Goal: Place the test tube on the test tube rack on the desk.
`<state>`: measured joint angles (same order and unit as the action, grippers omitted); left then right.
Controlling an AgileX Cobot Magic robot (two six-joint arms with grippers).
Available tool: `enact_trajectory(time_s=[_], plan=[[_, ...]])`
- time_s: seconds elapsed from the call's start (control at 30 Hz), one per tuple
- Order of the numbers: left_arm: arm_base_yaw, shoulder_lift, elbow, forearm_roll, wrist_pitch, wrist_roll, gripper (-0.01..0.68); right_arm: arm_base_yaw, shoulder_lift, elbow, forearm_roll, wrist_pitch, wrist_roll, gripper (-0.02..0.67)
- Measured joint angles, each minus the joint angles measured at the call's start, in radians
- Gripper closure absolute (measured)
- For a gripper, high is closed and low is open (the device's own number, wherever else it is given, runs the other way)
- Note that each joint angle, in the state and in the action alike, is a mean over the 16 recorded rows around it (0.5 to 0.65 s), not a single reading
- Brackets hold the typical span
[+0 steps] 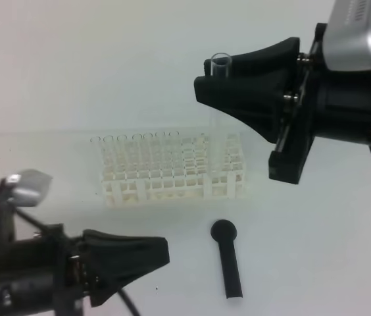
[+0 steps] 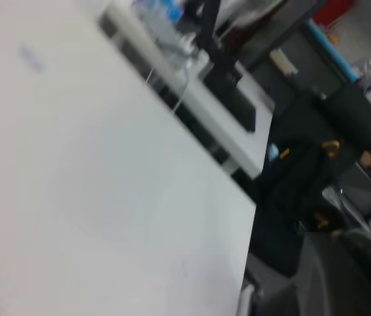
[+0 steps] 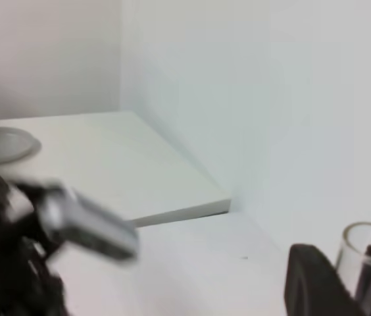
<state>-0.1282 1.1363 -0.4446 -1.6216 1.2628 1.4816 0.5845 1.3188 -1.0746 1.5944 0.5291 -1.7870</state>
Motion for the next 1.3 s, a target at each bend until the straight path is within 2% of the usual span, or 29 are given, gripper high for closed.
enact_trajectory(time_s=[0.07, 0.3, 0.57, 0.73, 0.9, 1.1, 1.3], plan=[[0.0, -0.085, 0.0, 0.006, -0.037, -0.036, 0.671, 0.0, -0.015, 0.0, -0.028, -0.005, 0.023, 0.522], [0.0, -0.419, 0.0, 0.066, -0.239, -0.227, 0.673, 0.0, -0.035, 0.0, -0.123, 0.001, 0.101, 0.522], [0.0, -0.692, 0.0, 0.316, -0.497, -0.507, 0.673, 0.0, -0.036, 0.0, -0.172, 0.013, 0.142, 0.522], [0.0, -0.749, 0.0, 0.492, -0.647, -0.626, 0.673, 0.0, -0.036, 0.0, -0.177, 0.018, 0.144, 0.522], [0.0, -0.747, 0.0, 0.613, -0.797, -0.684, 0.673, 0.0, -0.036, 0.0, -0.179, 0.019, 0.145, 0.522], [0.0, -0.735, 0.0, 0.659, -0.937, -0.689, 0.673, 0.0, -0.036, 0.0, -0.179, 0.02, 0.147, 0.522], [0.0, -0.733, 0.0, 0.657, -0.987, -0.688, 0.673, 0.0, -0.036, 0.0, -0.179, 0.02, 0.147, 0.522]])
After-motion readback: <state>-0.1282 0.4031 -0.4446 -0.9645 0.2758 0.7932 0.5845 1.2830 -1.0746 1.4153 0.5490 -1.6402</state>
